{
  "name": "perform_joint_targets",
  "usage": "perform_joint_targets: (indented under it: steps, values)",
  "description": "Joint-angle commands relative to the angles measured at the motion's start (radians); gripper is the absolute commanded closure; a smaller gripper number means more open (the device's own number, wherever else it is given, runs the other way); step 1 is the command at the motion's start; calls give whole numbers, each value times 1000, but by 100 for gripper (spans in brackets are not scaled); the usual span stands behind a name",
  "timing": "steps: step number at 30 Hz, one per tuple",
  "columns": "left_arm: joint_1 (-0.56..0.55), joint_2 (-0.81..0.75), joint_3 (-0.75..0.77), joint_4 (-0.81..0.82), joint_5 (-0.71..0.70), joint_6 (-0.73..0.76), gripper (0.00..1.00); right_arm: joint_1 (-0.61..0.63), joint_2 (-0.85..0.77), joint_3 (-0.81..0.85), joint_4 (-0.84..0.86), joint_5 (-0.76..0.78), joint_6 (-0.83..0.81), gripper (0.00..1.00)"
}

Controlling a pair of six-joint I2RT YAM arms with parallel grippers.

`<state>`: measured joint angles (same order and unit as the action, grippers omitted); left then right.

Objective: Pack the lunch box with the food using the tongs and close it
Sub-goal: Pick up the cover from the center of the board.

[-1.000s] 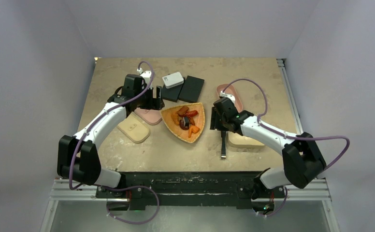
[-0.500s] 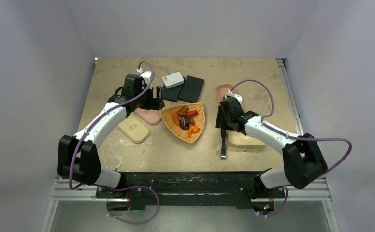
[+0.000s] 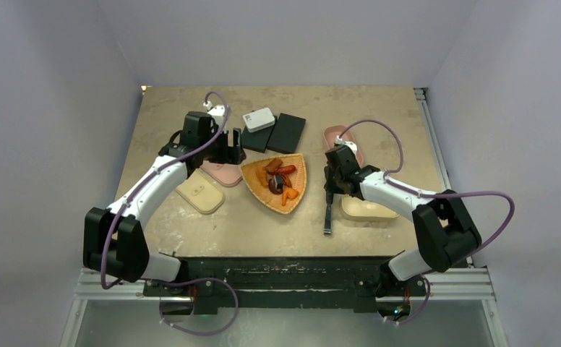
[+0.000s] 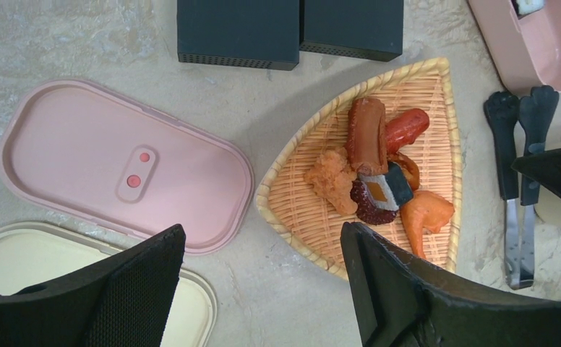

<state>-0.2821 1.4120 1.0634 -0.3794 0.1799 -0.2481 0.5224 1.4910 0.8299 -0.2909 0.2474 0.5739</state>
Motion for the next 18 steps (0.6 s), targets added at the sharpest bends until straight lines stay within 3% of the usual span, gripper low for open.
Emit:
perform_joint_targets:
  steps: [1,10,14,18]
  values:
    - [-10,-74,-15,64,26,-6,21,-1,-40,24,73,-18,-25,99]
    - [-49,-123,-58,202,208,-86,22,-1,-275,-69,241,-223,-118,100]
    - [-55,-146,-108,339,295,-236,23,-1,-381,-96,333,-317,-168,100]
    - [-78,-153,-215,604,372,-476,24,0,-479,-131,472,-472,-171,100]
